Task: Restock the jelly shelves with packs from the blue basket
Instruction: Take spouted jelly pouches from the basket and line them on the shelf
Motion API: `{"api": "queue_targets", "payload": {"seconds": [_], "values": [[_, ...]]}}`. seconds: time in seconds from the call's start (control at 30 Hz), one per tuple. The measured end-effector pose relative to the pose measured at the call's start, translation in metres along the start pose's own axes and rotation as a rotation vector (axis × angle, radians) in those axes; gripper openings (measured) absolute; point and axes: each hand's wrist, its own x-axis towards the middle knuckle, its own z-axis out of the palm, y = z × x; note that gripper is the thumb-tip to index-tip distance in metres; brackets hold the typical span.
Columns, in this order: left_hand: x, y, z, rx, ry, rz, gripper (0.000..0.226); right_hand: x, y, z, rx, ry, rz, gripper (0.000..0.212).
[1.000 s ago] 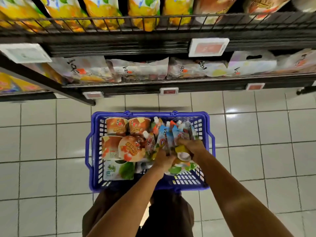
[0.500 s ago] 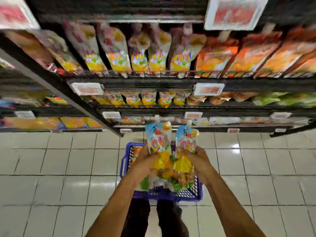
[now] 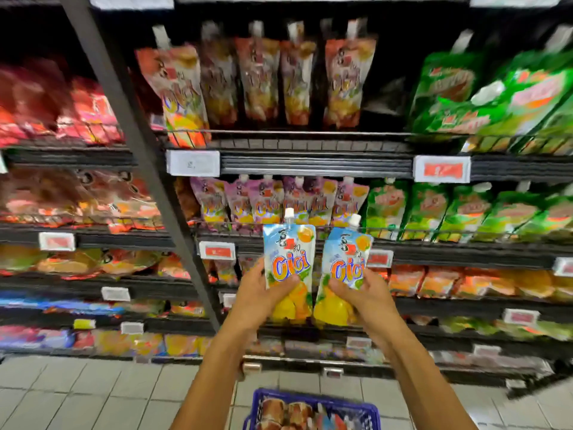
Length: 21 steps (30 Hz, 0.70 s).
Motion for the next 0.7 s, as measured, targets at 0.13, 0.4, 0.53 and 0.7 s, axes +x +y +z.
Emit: {"api": "queue_targets", "payload": {"seconds": [0.13, 0.4, 0.53, 0.7], "values": [[0.002, 0.059, -0.008, 0.029, 0.033, 0.136, 0.038, -0.004, -0.060, 0.026, -0.045, -0.017, -0.142, 0.045], [0.001, 0.136, -0.028, 0.029, 0.030, 0.297, 0.039, -0.004, -0.129, 0.061, -0.136, 0.022, -0.362, 0.039], [0.005, 0.168, -0.037, 0.067, 0.003, 0.343, 0.030, 0.001, -0.153, 0.077, -0.010, 0.008, -0.444, 0.040], [0.013, 0.213, -0.040, 0.065, 0.012, 0.441, 0.026, 0.008, -0.186, 0.095, 0.260, -0.044, -0.459, 0.039]]}}
